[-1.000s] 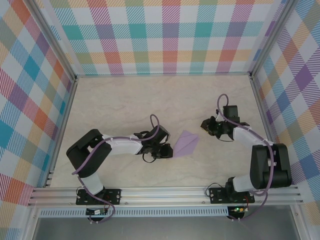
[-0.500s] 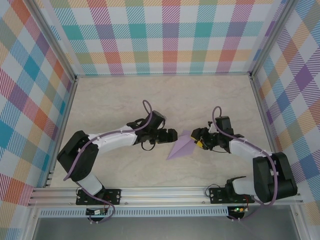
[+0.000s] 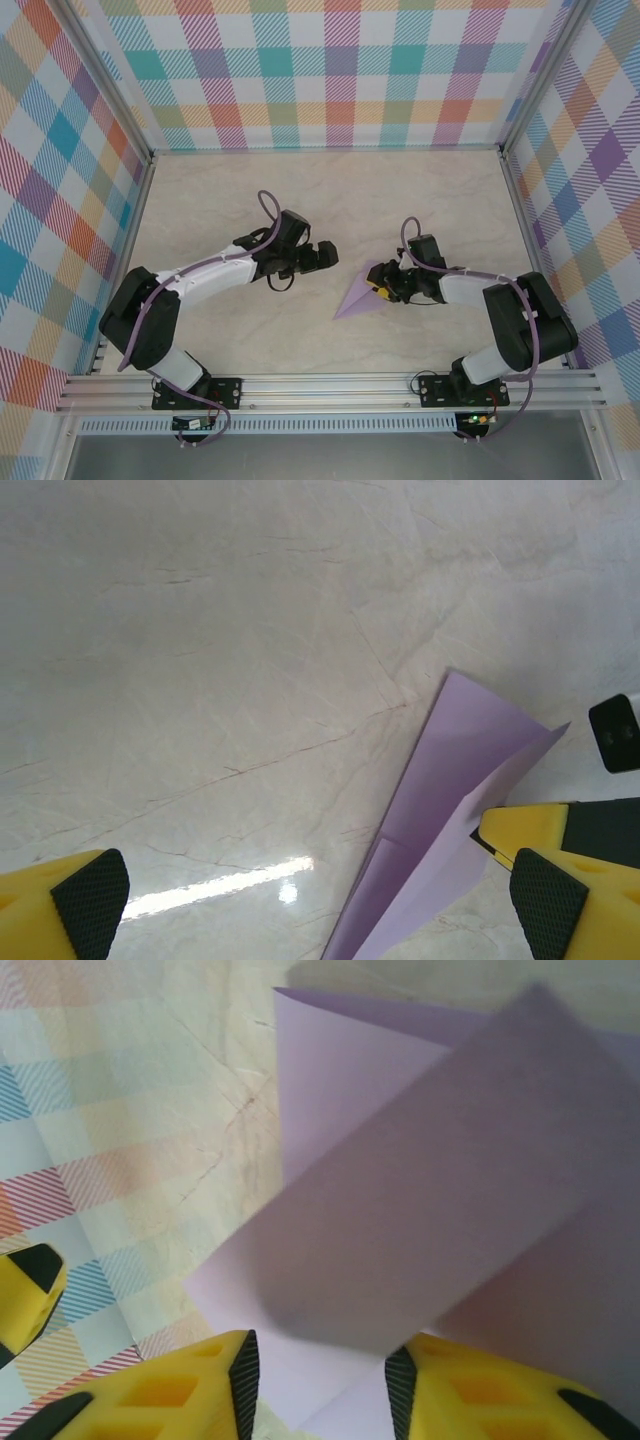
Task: Fold a paper plane with a square sheet of paper (pick it up from the middle)
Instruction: Pick up the paper from the center of the table, then turn over the paper at the center of the table.
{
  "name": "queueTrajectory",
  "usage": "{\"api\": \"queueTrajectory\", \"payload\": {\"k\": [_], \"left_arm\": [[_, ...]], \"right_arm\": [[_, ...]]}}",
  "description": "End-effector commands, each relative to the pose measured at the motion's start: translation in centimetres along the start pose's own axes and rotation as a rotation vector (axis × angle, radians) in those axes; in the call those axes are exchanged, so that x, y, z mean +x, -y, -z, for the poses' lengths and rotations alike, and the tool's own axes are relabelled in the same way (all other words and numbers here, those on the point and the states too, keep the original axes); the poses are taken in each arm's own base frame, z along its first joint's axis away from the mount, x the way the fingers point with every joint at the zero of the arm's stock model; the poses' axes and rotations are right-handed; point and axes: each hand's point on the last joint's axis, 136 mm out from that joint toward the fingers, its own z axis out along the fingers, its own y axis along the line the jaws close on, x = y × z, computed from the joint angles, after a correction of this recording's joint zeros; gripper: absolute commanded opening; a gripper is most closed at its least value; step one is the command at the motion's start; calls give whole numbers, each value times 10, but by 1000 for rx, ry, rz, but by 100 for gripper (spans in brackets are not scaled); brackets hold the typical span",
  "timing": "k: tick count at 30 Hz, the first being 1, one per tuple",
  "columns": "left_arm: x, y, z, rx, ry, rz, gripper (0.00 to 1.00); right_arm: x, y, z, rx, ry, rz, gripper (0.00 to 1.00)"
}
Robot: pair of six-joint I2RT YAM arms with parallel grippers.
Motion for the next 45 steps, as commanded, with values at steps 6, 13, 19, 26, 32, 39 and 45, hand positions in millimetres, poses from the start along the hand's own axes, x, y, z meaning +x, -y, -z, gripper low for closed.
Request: {"api": "queueTrajectory", "payload": {"k": [6,13,19,26,32,39,45], "left_arm": [[-4,-6,6,75,-31,105,100],[-4,-10,19,128,-40,147,100],[-9,5,43,289,-46,219,100],[-13,46,79,517,-64,276,100],[-22,69,90,652,-71,299,100],[-40,89,89,770,-63,327,96],[-43,94,93,782,-48,291,75]], "right_arm": [[-13,-15,-9,-29,92,1,20],[-27,-40,12,-60,197,50,7],[-37,-108,41,-208,212,146,7],[-46,-183,56,-425,113,167,8],[-45,-218,56,-540,-7,152,8],[-39,-220,53,-572,-74,127,9],[-32,-218,50,-580,-128,113,10]]}}
